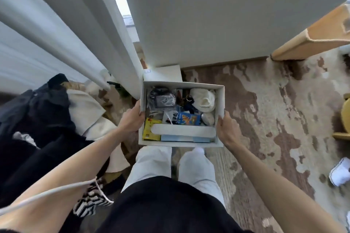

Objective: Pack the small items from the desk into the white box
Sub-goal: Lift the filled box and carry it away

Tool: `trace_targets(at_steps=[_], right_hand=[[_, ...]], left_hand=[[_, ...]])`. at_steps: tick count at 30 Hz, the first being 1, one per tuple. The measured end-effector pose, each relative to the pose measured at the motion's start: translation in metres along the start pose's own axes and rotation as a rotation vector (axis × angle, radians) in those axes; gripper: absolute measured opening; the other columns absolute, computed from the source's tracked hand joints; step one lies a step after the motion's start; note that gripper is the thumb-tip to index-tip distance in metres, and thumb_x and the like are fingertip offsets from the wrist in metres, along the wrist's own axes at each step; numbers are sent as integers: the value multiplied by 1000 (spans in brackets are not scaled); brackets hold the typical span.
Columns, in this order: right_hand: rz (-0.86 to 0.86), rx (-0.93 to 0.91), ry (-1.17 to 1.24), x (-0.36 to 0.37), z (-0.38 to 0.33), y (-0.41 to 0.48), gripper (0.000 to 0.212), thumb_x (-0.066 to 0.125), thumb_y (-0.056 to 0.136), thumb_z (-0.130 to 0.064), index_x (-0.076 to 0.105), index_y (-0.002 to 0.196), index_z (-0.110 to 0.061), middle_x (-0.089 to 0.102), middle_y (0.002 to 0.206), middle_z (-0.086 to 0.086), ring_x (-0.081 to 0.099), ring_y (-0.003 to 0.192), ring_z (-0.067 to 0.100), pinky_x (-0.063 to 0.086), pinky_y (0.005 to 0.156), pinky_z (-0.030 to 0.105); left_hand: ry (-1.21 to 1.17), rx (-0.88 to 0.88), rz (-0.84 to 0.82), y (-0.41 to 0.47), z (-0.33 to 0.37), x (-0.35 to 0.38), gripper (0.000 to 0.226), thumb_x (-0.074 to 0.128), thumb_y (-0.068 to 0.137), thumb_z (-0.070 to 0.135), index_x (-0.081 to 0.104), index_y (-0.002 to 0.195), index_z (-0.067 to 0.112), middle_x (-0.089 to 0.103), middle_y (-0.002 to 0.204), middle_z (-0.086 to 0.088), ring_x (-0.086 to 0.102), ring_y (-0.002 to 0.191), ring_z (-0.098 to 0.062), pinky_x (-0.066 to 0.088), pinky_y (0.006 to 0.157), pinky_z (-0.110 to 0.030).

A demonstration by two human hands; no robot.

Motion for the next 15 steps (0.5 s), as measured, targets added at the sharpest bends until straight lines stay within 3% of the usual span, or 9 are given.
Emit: trace_targets(at_steps=[4, 8, 12, 15], right_hand=[[-81, -7, -23, 34, -22, 97, 32, 35, 102, -25, 46, 120, -1, 62, 101, 27, 57, 96, 47, 40, 72, 44], [-122, -76, -52, 76, -44, 189, 19, 37, 100, -17, 47, 100, -1, 59, 85, 22, 57, 88, 44, 31, 67, 39], [-113, -134, -89, 114, -57, 254, 25, 39, 101, -16, 50, 114, 2, 63, 86, 22, 60, 84, 43, 31, 64, 37], [-138, -112, -90, 147, -56, 290, 18, 40, 101, -17, 50, 105, -3, 57, 79, 13, 60, 84, 42, 30, 62, 36]], left_hand=[[-6, -147, 17, 80, -13, 3, 40, 39, 91, 17, 37, 131, 18, 65, 108, -16, 60, 92, -38, 44, 77, -39], [2, -229, 86, 153, -34, 12, 32, 41, 92, 13, 44, 124, 10, 66, 102, -17, 59, 83, -34, 45, 76, -41], [3, -292, 95, 211, -64, 36, 32, 40, 94, 15, 42, 125, 7, 62, 92, -11, 54, 73, -25, 42, 69, -36], [27, -332, 91, 246, -87, 57, 34, 39, 95, 16, 38, 128, 7, 57, 83, -7, 49, 62, -18, 39, 64, -35]])
Point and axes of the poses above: each hand's wrist, its own y-axis towards the middle knuckle, its own x-axis out of the palm, z = x × y, the point moved 10 cm from there along y, towards the middle knuckle
